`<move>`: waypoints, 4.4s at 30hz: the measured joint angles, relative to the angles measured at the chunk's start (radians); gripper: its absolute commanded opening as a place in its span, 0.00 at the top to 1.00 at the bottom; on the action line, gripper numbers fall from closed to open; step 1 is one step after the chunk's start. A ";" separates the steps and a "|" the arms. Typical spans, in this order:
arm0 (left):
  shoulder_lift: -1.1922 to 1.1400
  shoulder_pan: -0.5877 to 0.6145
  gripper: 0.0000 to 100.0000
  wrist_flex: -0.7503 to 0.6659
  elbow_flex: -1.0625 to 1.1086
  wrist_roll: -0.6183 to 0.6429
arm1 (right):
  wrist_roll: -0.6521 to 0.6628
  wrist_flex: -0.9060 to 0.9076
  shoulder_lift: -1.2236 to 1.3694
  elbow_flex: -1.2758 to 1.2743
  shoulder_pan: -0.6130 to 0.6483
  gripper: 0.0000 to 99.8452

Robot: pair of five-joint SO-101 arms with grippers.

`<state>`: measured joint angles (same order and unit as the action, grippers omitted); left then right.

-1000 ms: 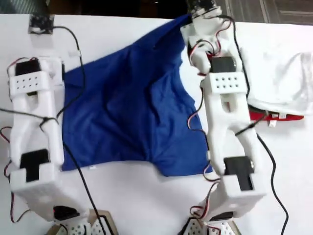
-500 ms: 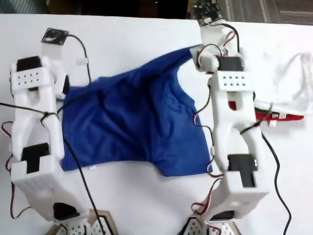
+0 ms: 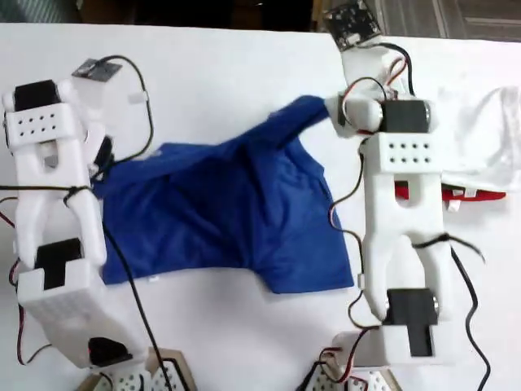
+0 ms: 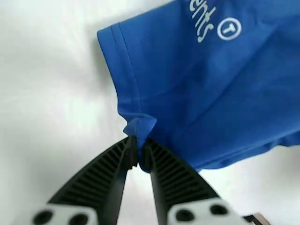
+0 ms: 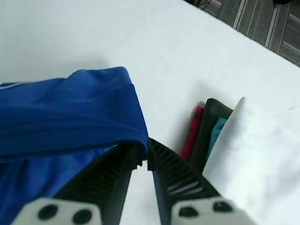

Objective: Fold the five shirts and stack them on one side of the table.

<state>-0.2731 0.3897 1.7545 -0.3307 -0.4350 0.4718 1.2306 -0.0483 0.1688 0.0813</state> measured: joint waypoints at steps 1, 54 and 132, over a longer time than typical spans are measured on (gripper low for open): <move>0.002 0.005 0.97 0.005 0.014 0.000 | 0.015 0.032 -0.012 0.000 -0.002 0.98; 0.201 0.077 0.81 -0.094 0.632 -0.249 | 0.385 -0.044 -0.936 -1.309 -0.133 0.81; -0.077 0.029 0.97 -0.301 0.258 0.218 | -0.066 0.084 -0.080 -0.155 0.129 0.98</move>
<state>-0.3498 0.4189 1.4538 -0.0729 -0.2171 0.4058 1.3149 -0.1281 0.0138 0.2102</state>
